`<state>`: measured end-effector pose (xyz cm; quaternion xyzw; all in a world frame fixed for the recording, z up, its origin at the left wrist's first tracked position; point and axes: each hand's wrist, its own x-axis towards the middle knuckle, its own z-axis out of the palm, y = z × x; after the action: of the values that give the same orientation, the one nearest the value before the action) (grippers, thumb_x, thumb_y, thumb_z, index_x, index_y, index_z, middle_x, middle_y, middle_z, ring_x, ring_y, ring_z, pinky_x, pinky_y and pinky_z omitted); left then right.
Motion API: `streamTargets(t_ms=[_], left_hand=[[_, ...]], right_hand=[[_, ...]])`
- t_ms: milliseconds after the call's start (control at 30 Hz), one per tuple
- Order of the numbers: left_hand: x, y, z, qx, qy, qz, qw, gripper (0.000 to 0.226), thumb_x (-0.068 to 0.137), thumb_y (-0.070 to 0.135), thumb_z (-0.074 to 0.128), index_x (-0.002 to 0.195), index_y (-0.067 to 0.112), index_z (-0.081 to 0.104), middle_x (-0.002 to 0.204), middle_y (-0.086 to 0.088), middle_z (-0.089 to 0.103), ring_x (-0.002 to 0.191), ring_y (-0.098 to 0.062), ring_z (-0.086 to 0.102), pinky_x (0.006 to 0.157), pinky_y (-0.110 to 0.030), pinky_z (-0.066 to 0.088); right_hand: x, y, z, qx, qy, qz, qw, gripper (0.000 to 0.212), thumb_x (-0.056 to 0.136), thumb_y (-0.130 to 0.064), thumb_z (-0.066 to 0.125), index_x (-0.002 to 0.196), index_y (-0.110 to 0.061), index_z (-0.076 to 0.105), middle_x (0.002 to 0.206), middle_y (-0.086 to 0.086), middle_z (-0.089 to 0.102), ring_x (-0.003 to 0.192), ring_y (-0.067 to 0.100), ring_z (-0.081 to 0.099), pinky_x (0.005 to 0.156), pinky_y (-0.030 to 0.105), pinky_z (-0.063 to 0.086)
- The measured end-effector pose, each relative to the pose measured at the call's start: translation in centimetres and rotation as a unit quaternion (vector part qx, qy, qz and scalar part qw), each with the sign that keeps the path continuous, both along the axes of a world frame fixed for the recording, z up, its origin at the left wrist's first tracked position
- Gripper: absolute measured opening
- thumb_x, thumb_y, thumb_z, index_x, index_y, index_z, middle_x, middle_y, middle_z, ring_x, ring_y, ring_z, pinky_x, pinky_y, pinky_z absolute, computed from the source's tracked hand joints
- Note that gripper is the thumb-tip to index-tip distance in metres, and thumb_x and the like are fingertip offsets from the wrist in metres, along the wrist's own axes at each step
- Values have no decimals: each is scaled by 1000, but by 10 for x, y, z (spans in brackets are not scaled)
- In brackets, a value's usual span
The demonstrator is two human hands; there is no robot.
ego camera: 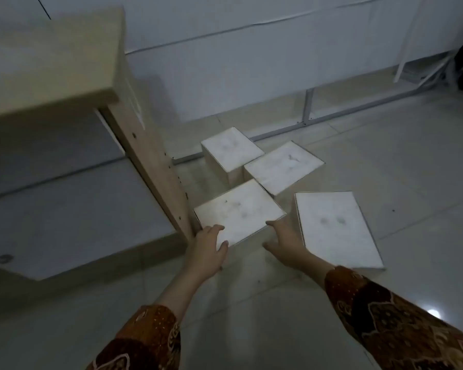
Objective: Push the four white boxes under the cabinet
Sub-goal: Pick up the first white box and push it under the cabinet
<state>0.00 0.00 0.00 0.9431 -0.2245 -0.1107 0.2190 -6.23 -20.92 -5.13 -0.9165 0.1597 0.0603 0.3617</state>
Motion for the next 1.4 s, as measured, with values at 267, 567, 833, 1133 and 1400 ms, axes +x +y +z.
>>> streamTargets(t_ms=[267,567,833,1133,1400], left_hand=[[15,4,-133,14,-10,54,998,60,85,52,54,138,24,43,135,2,52,122,-20,49,101,-36,42],[20,10,-209,81,-61,1,995,63,90,38,47,147,21,27,151,-2,31,137,-21,31,115,-34,20],[25,13,-225,126,-169,-37,977,67,86,43,44,145,15,29,141,-1,41,129,-22,36,118,-39,18],[-18,-10,-217,88,-241,-70,964,35,69,38,57,92,12,62,87,-4,58,83,-24,55,89,-37,45],[9,-16,-204,-46,-158,22,986,33,85,34,48,110,19,64,108,-1,62,104,-21,55,97,-36,37]], right_hand=[[28,-4,-118,65,-3,-77,995,60,87,-30,63,140,-15,38,142,10,46,128,25,46,95,27,36],[69,22,-166,270,-39,-187,944,70,87,-34,63,142,-10,28,145,16,39,130,29,42,101,34,39],[94,57,-186,402,-97,-320,853,92,80,-47,67,147,-25,9,155,11,22,135,35,35,105,54,40],[80,55,-203,289,-108,-286,907,78,96,-42,42,150,-21,-11,160,11,11,143,34,21,117,43,22],[47,7,-205,250,-94,-195,944,69,99,-40,35,151,-22,-7,159,9,18,142,31,26,117,44,22]])
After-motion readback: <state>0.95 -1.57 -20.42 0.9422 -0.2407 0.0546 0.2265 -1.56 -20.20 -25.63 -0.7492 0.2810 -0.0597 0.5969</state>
